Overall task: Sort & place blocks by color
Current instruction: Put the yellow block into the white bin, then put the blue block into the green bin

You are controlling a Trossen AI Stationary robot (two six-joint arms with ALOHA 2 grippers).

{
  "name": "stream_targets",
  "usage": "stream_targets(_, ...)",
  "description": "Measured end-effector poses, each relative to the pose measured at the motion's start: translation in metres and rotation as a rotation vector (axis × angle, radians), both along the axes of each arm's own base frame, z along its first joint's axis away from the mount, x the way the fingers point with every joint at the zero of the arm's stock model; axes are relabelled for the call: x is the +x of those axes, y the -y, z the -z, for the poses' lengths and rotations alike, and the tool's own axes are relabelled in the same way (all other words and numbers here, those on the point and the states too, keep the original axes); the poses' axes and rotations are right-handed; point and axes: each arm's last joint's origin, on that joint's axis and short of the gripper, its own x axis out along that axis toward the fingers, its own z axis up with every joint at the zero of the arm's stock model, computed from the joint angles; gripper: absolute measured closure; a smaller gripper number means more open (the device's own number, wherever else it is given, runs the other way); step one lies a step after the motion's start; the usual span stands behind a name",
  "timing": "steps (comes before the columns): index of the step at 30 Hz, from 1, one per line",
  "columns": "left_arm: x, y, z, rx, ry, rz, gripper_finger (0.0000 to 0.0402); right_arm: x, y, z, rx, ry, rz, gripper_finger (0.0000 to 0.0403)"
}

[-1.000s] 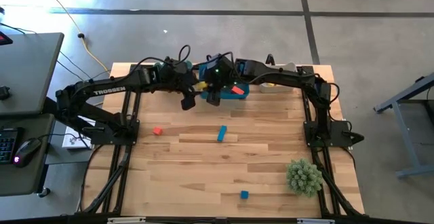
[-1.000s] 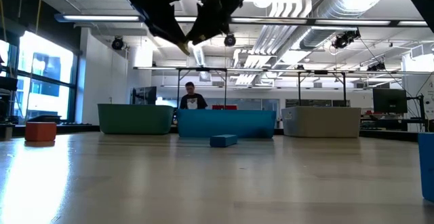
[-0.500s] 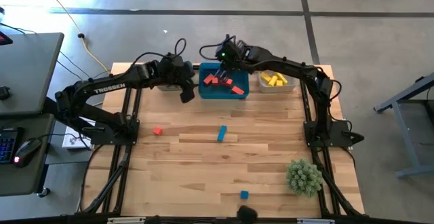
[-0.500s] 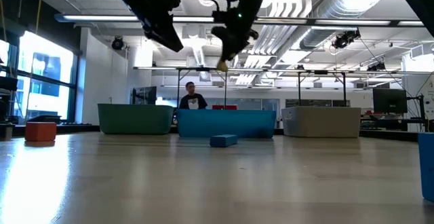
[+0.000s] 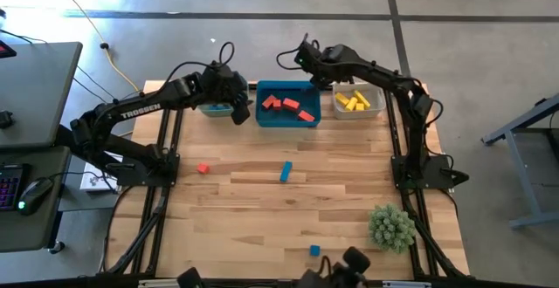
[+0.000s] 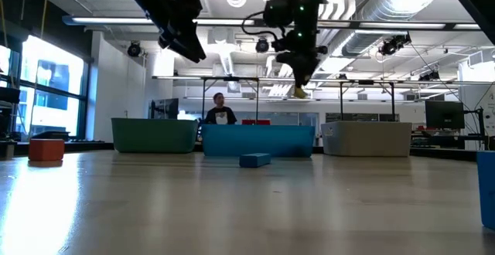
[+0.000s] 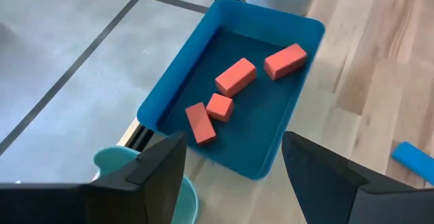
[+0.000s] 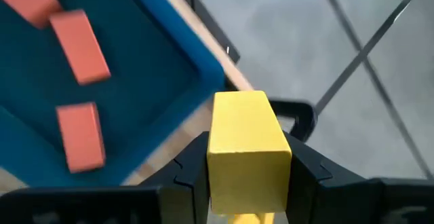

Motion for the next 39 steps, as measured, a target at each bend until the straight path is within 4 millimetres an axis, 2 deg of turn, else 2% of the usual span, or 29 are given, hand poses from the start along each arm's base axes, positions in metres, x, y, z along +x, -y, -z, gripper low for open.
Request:
stream_targets(6,-0.004,-0.005,0.0,-0.01,0.01,-0.041,0.0168,-0.027,0.019,0.01,0.134,-0.067,0.066,0.0292)
stream_targets(9,-0.005,-0.007,0.0,-0.015,0.016,-0.057,0.017,-0.042,0.028,0.024,0.239,-0.08,0.114,0.0292)
stream_targets(13,-0.007,-0.009,0.0,-0.023,0.023,-0.079,0.0169,-0.058,0.039,0.04,0.296,-0.106,0.172,0.0292)
stream_targets(27,-0.006,-0.011,-0.002,0.007,0.042,-0.093,0.0168,-0.088,0.057,0.061,0.413,-0.129,0.184,0.0291)
stream_targets(33,-0.004,-0.013,-0.005,0.029,0.07,-0.095,0.017,-0.097,0.065,0.064,0.416,-0.134,0.185,0.0216)
stream_targets(39,-0.004,-0.014,-0.006,0.058,0.066,-0.14,0.0168,-0.101,0.068,0.063,0.424,-0.128,0.182,0.0198)
